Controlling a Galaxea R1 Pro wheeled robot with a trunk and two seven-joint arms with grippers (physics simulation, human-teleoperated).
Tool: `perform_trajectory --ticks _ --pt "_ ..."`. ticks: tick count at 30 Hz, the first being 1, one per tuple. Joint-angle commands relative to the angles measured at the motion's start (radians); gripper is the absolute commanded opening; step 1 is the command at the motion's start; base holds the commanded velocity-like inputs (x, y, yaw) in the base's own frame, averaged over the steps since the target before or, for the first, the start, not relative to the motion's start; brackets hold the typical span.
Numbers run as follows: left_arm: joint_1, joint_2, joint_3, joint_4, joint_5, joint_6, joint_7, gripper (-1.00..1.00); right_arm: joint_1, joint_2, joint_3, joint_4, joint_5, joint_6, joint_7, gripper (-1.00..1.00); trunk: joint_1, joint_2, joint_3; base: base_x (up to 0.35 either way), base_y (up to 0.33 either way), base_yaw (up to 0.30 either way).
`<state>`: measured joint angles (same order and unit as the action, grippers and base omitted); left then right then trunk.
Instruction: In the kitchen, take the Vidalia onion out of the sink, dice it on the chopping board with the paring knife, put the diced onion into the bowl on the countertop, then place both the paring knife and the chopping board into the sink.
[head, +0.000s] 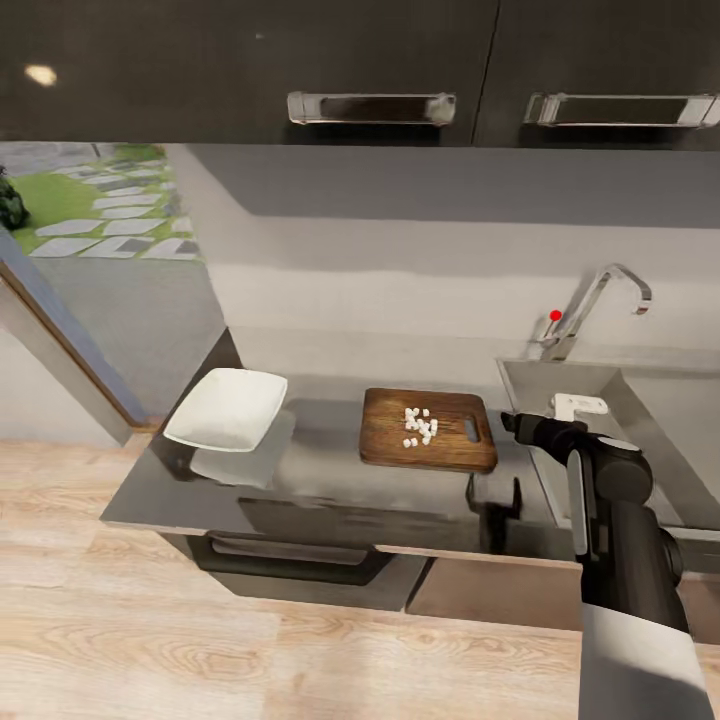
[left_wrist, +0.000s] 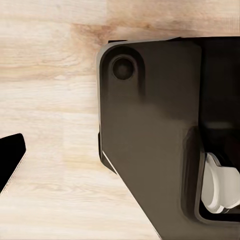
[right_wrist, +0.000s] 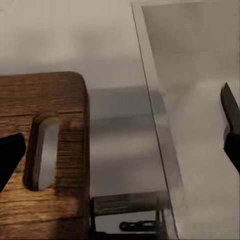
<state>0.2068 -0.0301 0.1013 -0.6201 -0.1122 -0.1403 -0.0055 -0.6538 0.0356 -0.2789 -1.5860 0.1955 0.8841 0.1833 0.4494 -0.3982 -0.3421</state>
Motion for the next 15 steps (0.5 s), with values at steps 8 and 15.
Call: perform_trajectory --ticks 8,15 --pt "0.000 -0.001 0.005 -0.001 -0.011 -0.003 -0.001 1.00 -0.001 0.000 -0.004 0.001 0.012 0.003 0.006 1.00 0.001 -0.002 -0.002 0.000 0.167 0.000" --pt "0.000 -0.001 0.005 0.000 -0.011 -0.002 -0.001 1.00 -0.001 0.000 -0.003 0.005 0.012 0.001 0.002 1.00 0.001 -0.002 -0.002 0.175 -0.029 0.000"
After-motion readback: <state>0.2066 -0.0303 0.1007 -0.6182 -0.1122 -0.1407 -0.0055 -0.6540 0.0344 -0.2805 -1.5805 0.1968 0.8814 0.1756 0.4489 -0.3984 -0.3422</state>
